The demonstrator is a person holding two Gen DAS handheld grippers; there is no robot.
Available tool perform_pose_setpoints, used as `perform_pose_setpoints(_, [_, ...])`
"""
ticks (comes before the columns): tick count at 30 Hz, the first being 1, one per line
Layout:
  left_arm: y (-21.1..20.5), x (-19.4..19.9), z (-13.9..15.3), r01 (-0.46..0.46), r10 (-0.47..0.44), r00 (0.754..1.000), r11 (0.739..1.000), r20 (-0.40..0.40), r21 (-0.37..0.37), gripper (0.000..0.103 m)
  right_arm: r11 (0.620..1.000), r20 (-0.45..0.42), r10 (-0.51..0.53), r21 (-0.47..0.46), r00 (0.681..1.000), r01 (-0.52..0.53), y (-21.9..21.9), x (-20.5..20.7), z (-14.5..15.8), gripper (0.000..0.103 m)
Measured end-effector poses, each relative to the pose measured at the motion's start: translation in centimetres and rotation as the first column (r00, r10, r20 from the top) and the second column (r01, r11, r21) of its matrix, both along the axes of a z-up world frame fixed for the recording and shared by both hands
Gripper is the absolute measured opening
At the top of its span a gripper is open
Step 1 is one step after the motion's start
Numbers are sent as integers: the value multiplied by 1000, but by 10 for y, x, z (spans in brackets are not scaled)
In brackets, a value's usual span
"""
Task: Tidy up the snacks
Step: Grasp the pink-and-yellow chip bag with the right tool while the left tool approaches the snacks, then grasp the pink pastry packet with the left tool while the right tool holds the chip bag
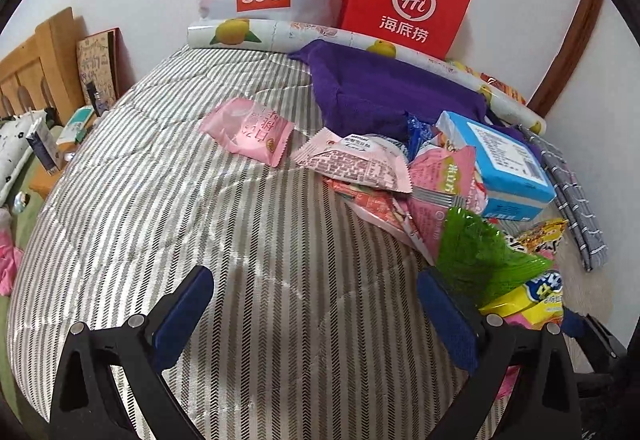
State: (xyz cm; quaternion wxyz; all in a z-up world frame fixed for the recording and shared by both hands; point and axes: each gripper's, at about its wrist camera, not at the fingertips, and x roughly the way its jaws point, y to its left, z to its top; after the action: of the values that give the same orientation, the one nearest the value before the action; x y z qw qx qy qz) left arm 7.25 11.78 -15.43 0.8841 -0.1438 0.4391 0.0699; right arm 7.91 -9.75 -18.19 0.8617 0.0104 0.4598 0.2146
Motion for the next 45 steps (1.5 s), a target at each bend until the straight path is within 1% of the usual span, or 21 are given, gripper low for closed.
perform_pose_setpoints(1, [0, 0, 1, 3, -3, 1000, 1000, 2, -3, 102, 1000, 6, 10, -2, 1000, -10, 1, -1, 1, 82])
perform_pose_setpoints(2, [0, 1, 2, 3, -3, 1000, 1000, 3, -3, 102, 1000, 10, 18, -1, 1000, -18, 2, -2, 2, 76])
perform_pose_setpoints(6, [1, 0, 6, 12, -12, 1000, 1000, 13, -1, 102, 999, 34, 24, -33, 999, -23, 2, -8, 7, 72])
perform_pose_setpoints(10, [5, -4, 13, 17, -17, 1000, 1000, 25, -1, 102, 999, 42, 19, -27, 999, -18, -4, -11, 14, 72])
perform_pose_setpoints(16, [7, -3, 24, 15, -15, 999, 1000, 50, -1, 102, 1000, 114, -10, -9, 993, 11, -23, -20, 35, 72])
perform_pose_setpoints(19, [3, 6, 29, 31, -33, 998, 999, 57, 23, 102, 999, 132, -33, 7, 991, 33, -36, -22, 43, 72])
perform_pose_setpoints(25, [3, 35, 37, 33, -36, 997, 998, 65, 59, 102, 997, 155, -79, 21, 985, 77, -59, -22, 53, 72])
perform_pose_setpoints(30, [2, 62, 30, 68, -71, 997, 995, 39, 72, 102, 994, 183, -110, 28, 977, 107, -72, -18, 61, 72])
perform_pose_setpoints(32, [2, 71, 23, 97, -99, 995, 993, 26, 66, 102, 993, 186, -119, 30, 975, 116, -76, -17, 62, 72])
perform_pose_setpoints(35, [2, 82, 12, 117, -117, 993, 991, -3, 66, 101, 991, 184, -136, 31, 974, 132, -80, -12, 62, 72])
perform_pose_setpoints(41, [5, 89, 4, 134, -135, 991, 989, 13, 64, 101, 989, 161, -150, 28, 976, 147, -85, 0, 53, 72])
perform_pose_setpoints(43, [7, 94, -1, 141, -141, 990, 988, -7, 62, 102, 988, 146, -154, 29, 977, 151, -86, 4, 49, 72])
perform_pose_setpoints(45, [10, 95, -3, 142, -142, 990, 988, -7, 53, 102, 987, 134, -161, 26, 978, 159, -87, 7, 45, 72])
